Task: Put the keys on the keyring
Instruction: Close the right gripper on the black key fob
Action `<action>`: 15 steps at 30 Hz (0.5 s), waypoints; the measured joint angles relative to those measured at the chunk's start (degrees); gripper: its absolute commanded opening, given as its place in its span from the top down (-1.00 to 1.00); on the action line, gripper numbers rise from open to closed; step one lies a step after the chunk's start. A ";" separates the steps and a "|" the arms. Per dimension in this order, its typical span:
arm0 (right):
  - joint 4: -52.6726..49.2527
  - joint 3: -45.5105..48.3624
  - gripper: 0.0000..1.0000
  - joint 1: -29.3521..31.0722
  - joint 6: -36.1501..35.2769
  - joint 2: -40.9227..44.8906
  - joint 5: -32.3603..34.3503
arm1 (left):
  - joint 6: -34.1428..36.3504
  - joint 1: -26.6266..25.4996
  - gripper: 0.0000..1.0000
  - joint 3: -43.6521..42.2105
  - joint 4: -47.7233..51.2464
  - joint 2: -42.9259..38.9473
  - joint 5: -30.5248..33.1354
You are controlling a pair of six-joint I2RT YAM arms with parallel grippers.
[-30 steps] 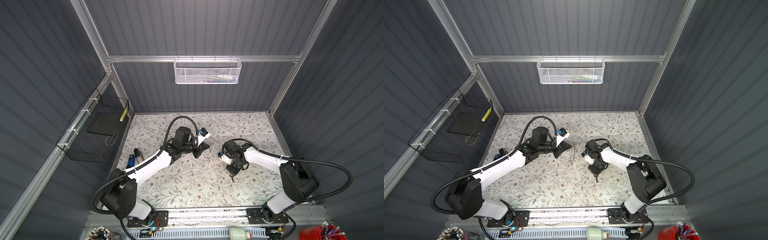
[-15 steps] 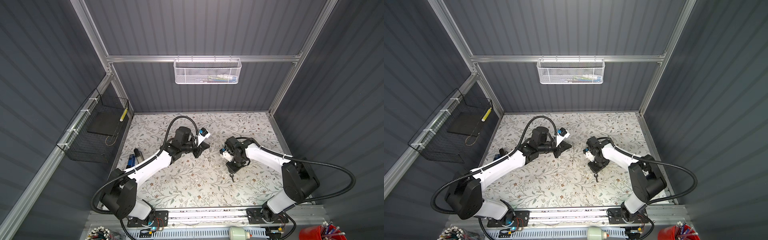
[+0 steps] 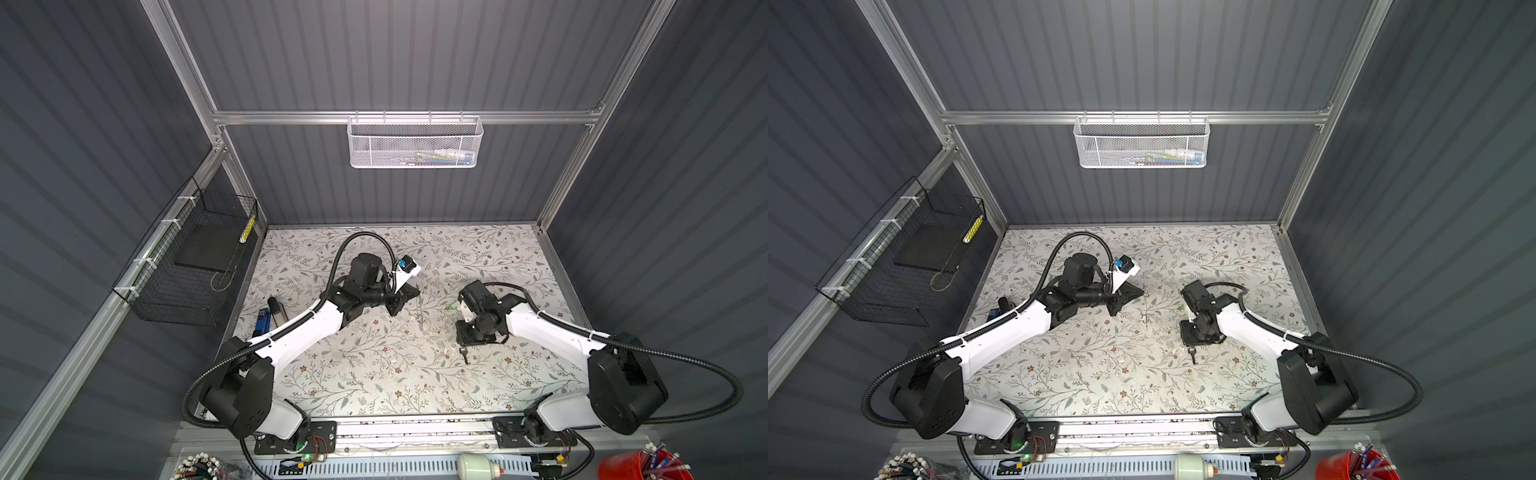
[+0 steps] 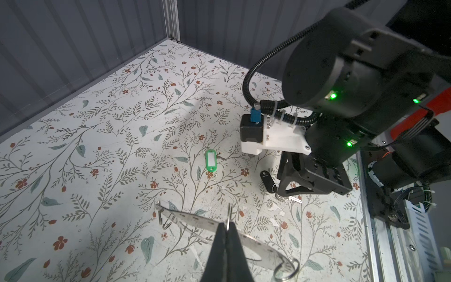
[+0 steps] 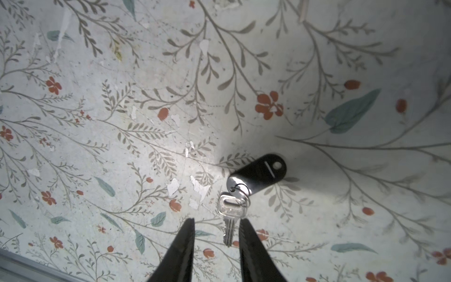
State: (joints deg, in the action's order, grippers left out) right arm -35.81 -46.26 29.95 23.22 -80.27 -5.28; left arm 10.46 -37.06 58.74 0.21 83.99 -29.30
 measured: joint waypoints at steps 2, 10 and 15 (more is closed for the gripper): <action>2.47 3.41 0.31 -0.26 2.49 2.45 0.61 | 0.02 0.00 1.00 0.00 0.02 0.00 -0.37; 8.24 8.74 0.33 -2.58 8.37 4.15 1.22 | 0.04 0.00 1.00 0.02 0.04 0.02 -1.36; 11.56 10.64 0.35 -3.72 9.38 4.11 0.83 | 0.04 0.00 1.00 0.02 0.04 0.02 -1.51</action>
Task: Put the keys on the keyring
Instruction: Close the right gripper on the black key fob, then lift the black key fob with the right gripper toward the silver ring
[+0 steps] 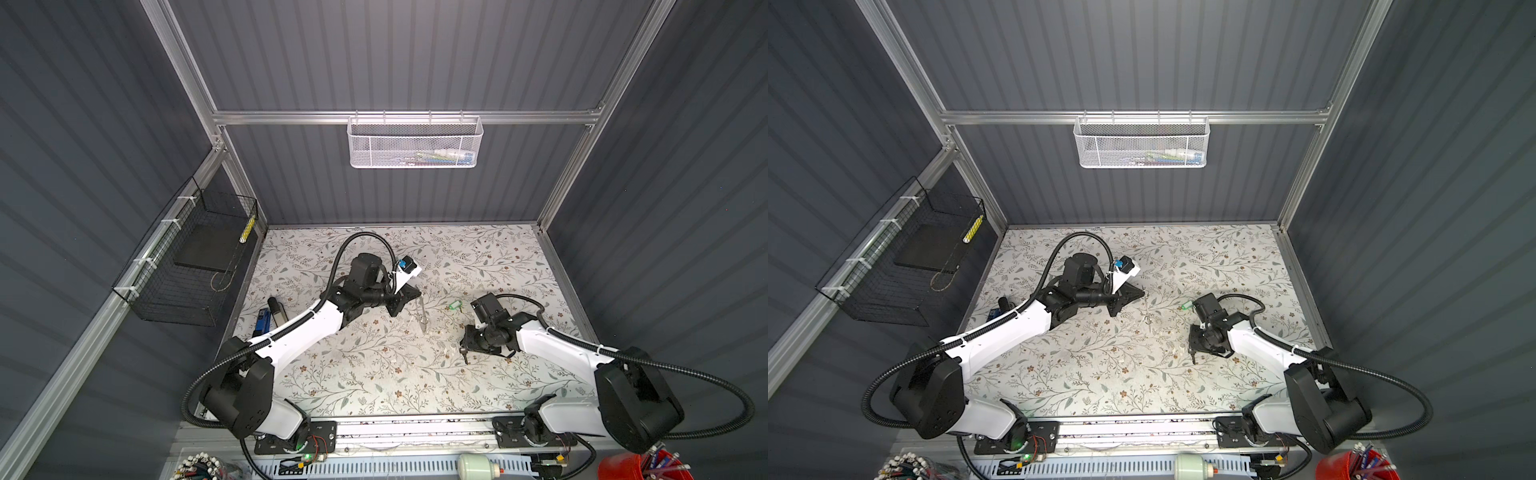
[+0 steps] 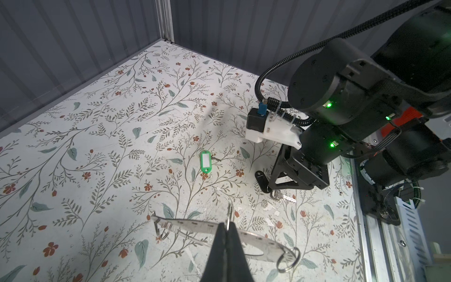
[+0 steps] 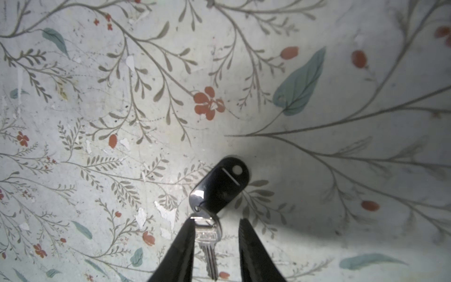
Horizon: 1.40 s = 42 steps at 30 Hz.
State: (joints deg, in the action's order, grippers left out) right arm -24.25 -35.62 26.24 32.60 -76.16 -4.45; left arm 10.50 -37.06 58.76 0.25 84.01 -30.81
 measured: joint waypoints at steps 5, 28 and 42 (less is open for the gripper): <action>2.27 0.59 0.38 -0.50 0.00 -0.90 -0.52 | 0.00 0.00 1.00 0.07 0.07 0.39 -0.15; 1.95 0.59 0.42 0.70 -0.13 -1.97 -4.42 | -0.09 0.00 1.00 0.37 0.11 2.14 -0.42; 1.18 -0.09 0.64 2.38 -1.55 -3.08 -3.06 | -0.26 0.00 1.00 0.42 0.09 2.16 -0.57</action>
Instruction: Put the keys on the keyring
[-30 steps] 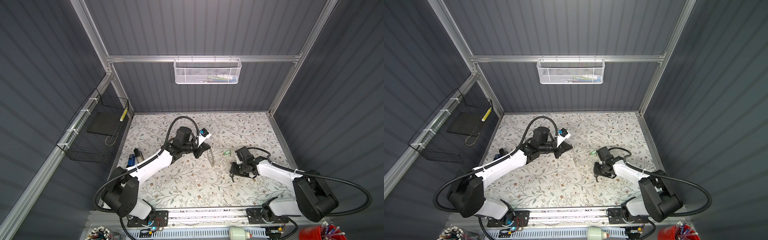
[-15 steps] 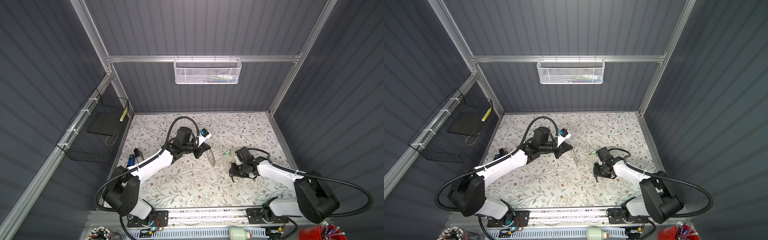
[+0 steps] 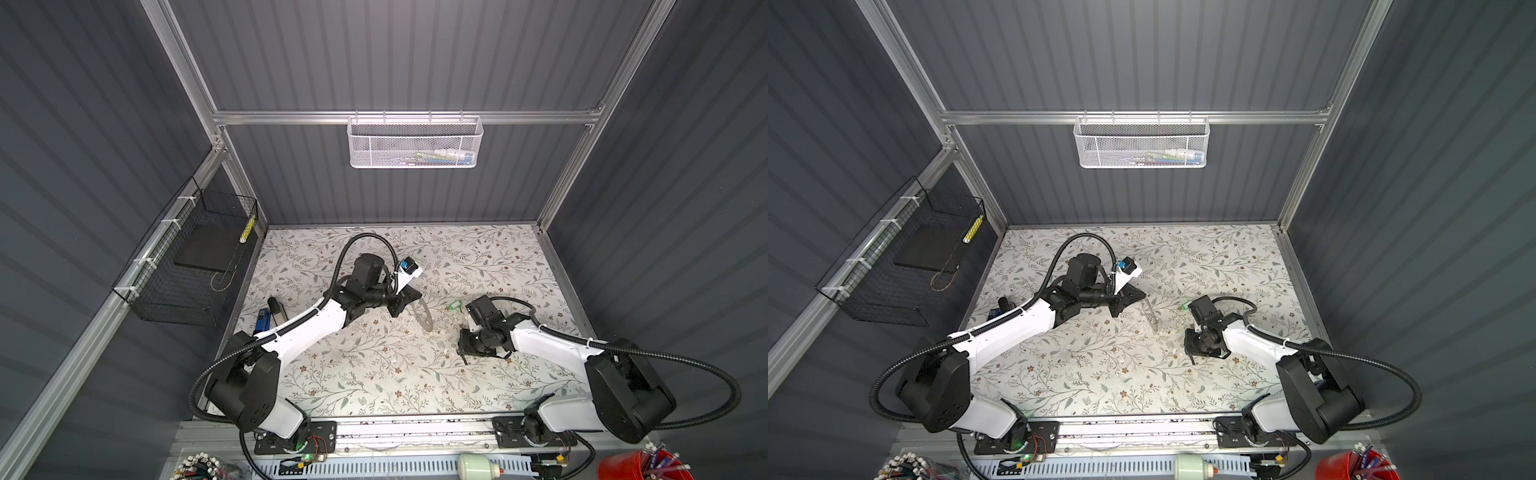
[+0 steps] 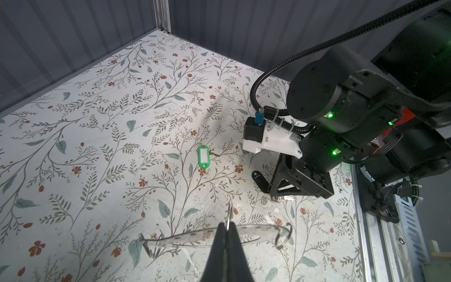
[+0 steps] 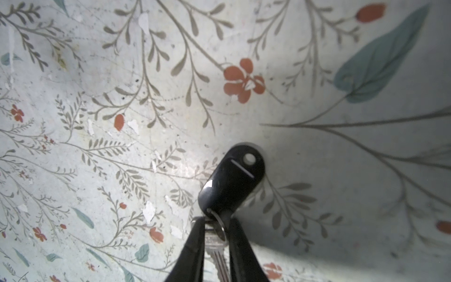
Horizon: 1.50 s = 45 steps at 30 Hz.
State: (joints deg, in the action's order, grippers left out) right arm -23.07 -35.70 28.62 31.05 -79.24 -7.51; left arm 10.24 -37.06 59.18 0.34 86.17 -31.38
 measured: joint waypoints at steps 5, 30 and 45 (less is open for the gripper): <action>-1.05 -0.02 0.78 0.50 -0.20 0.22 0.87 | 0.00 0.00 1.00 0.00 0.00 0.00 0.00; -8.74 -9.35 0.98 3.39 -16.61 9.29 0.83 | 6.69 0.00 1.00 -5.01 -5.49 -3.15 -4.31; -3.74 -7.82 1.00 4.07 -40.85 25.38 -10.93 | 25.66 0.00 1.00 -8.07 -5.64 -7.69 -11.19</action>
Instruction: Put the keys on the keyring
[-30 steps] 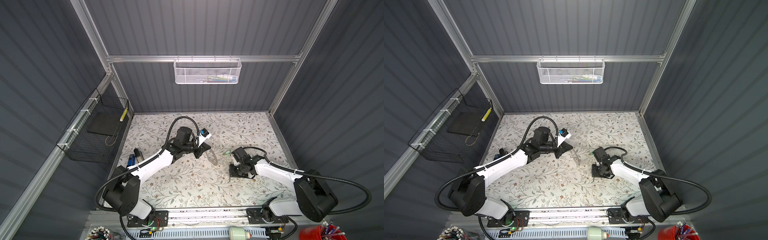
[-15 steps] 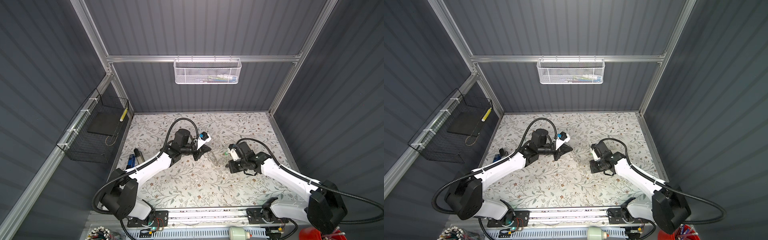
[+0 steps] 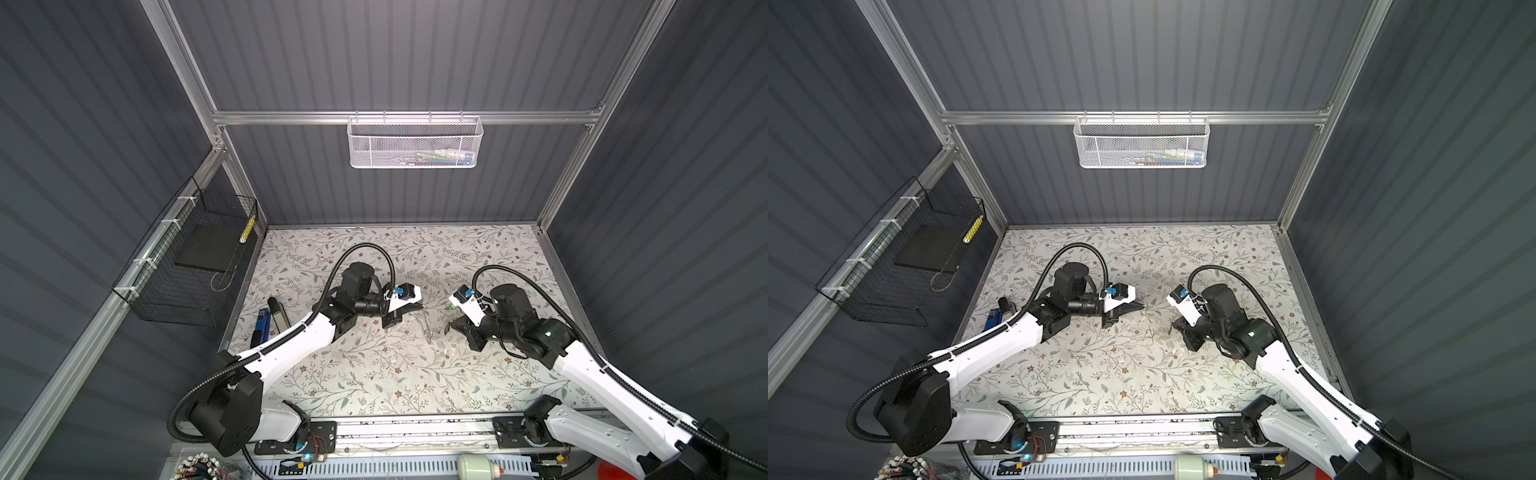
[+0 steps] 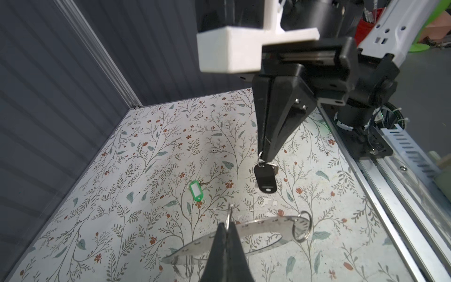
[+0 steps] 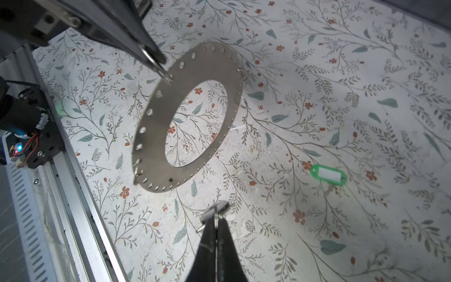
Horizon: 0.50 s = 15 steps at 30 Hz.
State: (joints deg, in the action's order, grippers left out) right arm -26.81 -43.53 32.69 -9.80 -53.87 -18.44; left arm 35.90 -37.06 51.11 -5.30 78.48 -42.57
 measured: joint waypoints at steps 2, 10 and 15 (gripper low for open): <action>0.90 0.92 1.00 0.00 -2.29 1.57 -0.98 | 2.40 0.00 1.00 -0.20 0.68 -0.02 -1.01; 4.63 2.71 1.00 0.37 -9.99 4.87 -4.37 | 9.11 -0.79 1.00 -1.51 1.68 -1.36 -3.28; 7.50 2.71 1.00 0.83 -11.28 4.76 -6.93 | 12.04 -0.98 1.00 -4.09 0.96 -3.78 -3.32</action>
State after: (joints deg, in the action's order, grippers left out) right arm -19.31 -40.82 33.52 -21.08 -49.10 -25.36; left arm 47.94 -38.04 47.03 -4.34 74.70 -45.89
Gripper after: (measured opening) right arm 0.042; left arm 0.045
